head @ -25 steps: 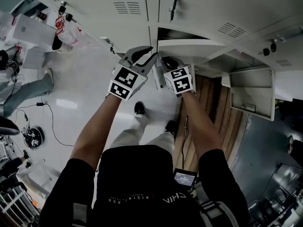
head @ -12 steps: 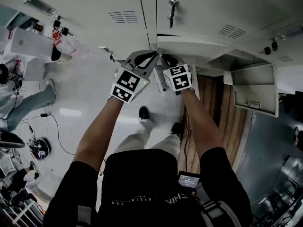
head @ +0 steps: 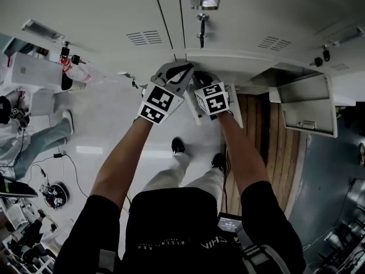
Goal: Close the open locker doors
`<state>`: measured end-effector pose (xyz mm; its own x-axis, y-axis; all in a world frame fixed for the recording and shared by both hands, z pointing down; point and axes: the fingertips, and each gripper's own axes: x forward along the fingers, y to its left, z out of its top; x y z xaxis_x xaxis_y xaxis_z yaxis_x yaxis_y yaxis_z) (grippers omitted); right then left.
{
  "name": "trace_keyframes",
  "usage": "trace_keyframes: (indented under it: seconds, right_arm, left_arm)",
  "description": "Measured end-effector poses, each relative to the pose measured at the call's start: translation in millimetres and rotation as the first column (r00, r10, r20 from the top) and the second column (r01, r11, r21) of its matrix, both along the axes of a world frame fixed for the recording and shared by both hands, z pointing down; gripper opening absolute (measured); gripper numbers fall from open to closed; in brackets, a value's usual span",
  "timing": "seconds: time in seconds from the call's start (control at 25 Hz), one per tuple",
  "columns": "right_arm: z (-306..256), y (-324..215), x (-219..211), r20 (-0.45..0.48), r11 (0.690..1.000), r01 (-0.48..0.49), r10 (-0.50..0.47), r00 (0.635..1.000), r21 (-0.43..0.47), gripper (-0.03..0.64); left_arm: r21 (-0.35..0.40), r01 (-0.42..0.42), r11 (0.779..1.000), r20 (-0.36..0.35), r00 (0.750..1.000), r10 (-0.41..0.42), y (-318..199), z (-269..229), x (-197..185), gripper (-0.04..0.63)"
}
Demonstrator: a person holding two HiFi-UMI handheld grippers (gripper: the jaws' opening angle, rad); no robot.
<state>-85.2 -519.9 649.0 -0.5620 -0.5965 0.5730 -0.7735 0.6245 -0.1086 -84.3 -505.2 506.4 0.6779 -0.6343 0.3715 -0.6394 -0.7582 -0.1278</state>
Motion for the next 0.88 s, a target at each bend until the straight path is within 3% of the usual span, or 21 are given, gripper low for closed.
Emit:
trace_keyframes:
  seconds: [0.6, 0.88]
  right_arm:
    - [2.5, -7.5, 4.1, -0.011, 0.998, -0.061, 0.061, 0.998, -0.010, 0.037]
    - [25.8, 16.5, 20.6, 0.063, 0.980, -0.160, 0.168, 0.984, -0.117, 0.038]
  left_arm:
    - [-0.007, -0.075, 0.997, -0.015, 0.997, 0.075, -12.8, 4.5, 2.7, 0.021]
    - [0.021, -0.095, 0.995, -0.008, 0.995, 0.095, -11.9, 4.5, -2.1, 0.021]
